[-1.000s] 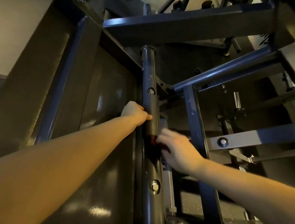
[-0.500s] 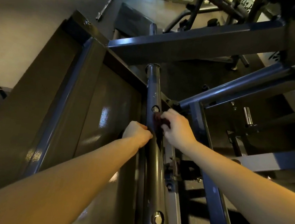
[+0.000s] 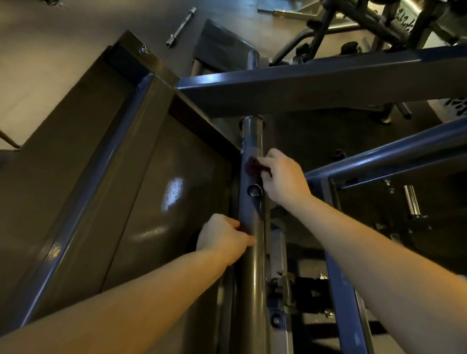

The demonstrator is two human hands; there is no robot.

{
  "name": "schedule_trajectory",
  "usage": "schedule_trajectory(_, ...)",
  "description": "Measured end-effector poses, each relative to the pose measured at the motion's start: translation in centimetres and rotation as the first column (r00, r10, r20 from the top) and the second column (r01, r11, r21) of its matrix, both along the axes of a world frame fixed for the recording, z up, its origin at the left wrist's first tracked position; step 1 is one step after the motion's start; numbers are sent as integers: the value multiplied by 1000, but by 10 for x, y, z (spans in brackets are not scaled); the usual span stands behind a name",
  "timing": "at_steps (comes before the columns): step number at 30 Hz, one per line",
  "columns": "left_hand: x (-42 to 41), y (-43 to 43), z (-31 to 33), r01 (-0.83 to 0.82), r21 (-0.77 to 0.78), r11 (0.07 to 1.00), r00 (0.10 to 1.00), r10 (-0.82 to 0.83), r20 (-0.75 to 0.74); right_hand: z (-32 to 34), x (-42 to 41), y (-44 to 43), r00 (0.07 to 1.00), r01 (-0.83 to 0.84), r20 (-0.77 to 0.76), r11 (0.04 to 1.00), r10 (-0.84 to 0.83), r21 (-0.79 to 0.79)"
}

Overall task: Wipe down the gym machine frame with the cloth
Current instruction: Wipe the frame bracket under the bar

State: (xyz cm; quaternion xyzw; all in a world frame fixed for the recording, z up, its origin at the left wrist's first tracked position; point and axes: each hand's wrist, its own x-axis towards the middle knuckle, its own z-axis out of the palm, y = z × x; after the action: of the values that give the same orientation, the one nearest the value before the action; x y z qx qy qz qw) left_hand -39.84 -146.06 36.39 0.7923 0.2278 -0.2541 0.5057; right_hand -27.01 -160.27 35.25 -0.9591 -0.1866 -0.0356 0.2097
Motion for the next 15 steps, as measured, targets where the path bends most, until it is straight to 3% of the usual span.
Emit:
schedule_trajectory(5,-3,0,-1,21,41,999,998,-24,51,-3,19,17,994,111,15,993,-111,26)
schedule_trajectory(10,-4,-1,-1,21,59,998,998,-24,59,0,-41,-9,981,-151,-122,988,152,13)
schedule_trajectory(15,-4,1,-3,25,33,999,997,-27,66,-4,11,13,1000,-25,4,1000,25,-16)
